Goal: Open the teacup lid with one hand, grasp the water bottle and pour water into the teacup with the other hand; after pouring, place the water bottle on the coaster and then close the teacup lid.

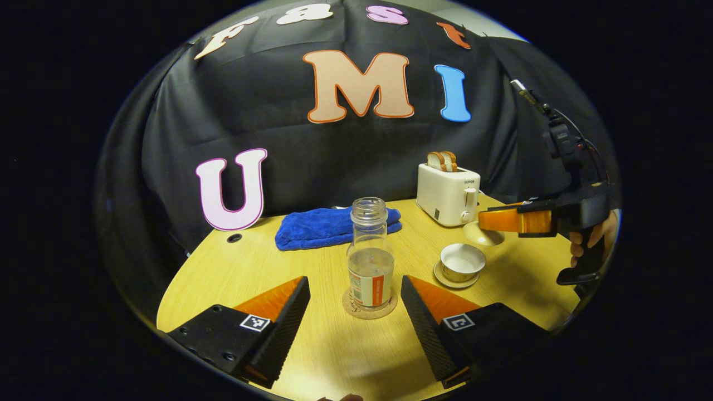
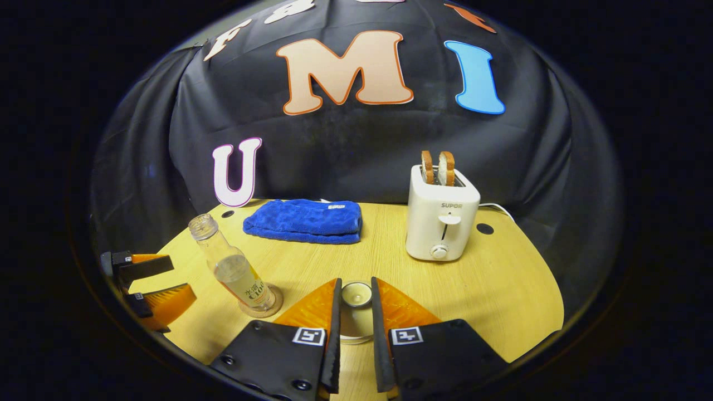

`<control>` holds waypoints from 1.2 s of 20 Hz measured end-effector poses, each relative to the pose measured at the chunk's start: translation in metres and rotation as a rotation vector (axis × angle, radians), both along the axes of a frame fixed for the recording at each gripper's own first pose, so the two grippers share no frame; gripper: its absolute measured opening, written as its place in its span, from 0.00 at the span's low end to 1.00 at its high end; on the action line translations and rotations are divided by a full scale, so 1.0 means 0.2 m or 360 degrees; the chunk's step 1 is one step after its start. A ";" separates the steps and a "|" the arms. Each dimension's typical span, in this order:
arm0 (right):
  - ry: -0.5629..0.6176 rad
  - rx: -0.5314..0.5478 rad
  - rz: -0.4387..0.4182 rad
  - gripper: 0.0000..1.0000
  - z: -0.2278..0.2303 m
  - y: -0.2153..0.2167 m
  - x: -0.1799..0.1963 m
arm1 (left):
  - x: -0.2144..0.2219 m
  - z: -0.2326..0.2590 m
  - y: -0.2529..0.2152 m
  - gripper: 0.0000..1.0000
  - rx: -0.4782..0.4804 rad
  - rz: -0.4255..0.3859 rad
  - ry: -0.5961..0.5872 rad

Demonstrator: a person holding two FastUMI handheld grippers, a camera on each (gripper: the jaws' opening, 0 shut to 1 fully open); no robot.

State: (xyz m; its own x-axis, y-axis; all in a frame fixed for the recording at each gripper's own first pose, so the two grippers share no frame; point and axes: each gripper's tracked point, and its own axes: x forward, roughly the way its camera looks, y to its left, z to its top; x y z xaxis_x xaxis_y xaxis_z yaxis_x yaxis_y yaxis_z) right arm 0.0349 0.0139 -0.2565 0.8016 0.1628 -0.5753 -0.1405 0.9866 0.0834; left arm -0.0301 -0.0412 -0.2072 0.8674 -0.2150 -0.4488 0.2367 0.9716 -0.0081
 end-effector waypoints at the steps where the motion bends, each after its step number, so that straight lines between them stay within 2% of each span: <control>1: 0.0001 0.0000 0.0009 0.31 -0.02 0.02 0.01 | -0.02 0.01 0.01 0.95 0.0005 0.0011 -0.0001; 5: 0.0021 -0.0029 0.0050 0.27 -0.11 0.05 0.02 | -0.05 0.05 0.05 0.95 0.0023 0.0044 -0.0003; 7: 0.0036 -0.0036 0.0059 0.29 -0.15 0.06 0.01 | -0.05 0.07 0.07 0.95 0.0026 0.0058 -0.0017; 13: 0.0065 -0.0046 0.0071 0.27 -0.23 0.07 0.03 | -0.07 0.10 0.13 0.95 0.0054 0.0096 -0.0018; 14: 0.0075 -0.0042 0.0071 0.29 -0.25 0.07 0.02 | -0.07 0.10 0.14 0.95 0.0063 0.0100 -0.0017; 19: 0.0112 -0.0051 0.0070 0.27 -0.32 0.06 0.01 | -0.05 0.14 0.18 0.95 0.0087 0.0110 -0.0035; 21: 0.0093 -0.0052 0.0085 0.27 -0.32 0.06 0.01 | -0.04 0.15 0.18 0.95 0.0093 0.0116 -0.0050; 23: 0.0082 -0.0058 0.0089 0.31 -0.33 0.06 0.02 | -0.03 0.17 0.18 0.95 0.0099 0.0111 -0.0065; 24: 0.0075 -0.0061 0.0091 0.29 -0.32 0.06 0.01 | -0.03 0.17 0.17 0.95 0.0098 0.0107 -0.0069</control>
